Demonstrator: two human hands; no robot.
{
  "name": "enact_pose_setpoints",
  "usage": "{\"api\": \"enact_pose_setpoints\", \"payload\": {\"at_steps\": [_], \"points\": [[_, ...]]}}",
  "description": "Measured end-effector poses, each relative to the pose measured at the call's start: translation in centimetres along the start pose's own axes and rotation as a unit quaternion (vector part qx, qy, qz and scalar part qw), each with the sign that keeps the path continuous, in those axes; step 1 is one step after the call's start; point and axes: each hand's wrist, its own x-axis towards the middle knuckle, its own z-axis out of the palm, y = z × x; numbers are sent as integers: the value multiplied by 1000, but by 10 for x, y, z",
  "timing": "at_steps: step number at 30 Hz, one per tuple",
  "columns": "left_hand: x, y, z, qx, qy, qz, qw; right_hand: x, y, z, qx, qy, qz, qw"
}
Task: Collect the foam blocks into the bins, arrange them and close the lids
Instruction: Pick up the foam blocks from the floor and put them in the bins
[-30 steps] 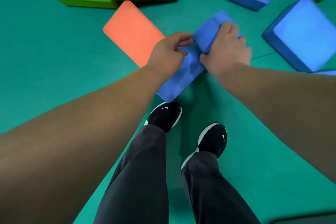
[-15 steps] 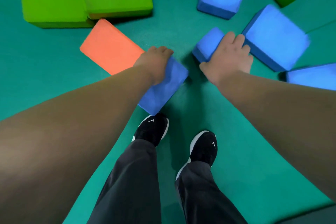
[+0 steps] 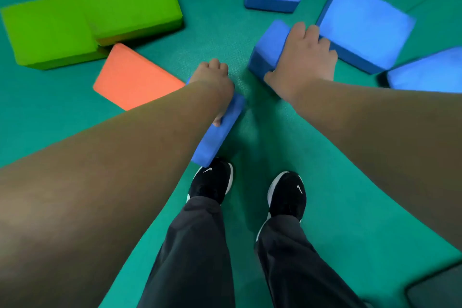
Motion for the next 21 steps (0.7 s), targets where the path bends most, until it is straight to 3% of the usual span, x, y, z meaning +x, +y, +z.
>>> {"api": "enact_pose_setpoints", "payload": {"at_steps": [3,6,15,21], "points": [[-16,-2,-10,14,-26,9,1000,-3,1,-8,2,-57,-11,998],[-37,2,-12,-86,-58,-18,994,-4,15,-26,27,-124,-18,992],[-83,12,-118,-202,124,-26,971,-61,108,-85,64,-182,70,979],[-107,72,-226,-110,214,79,967,-117,180,-134,128,-164,186,960]]}}
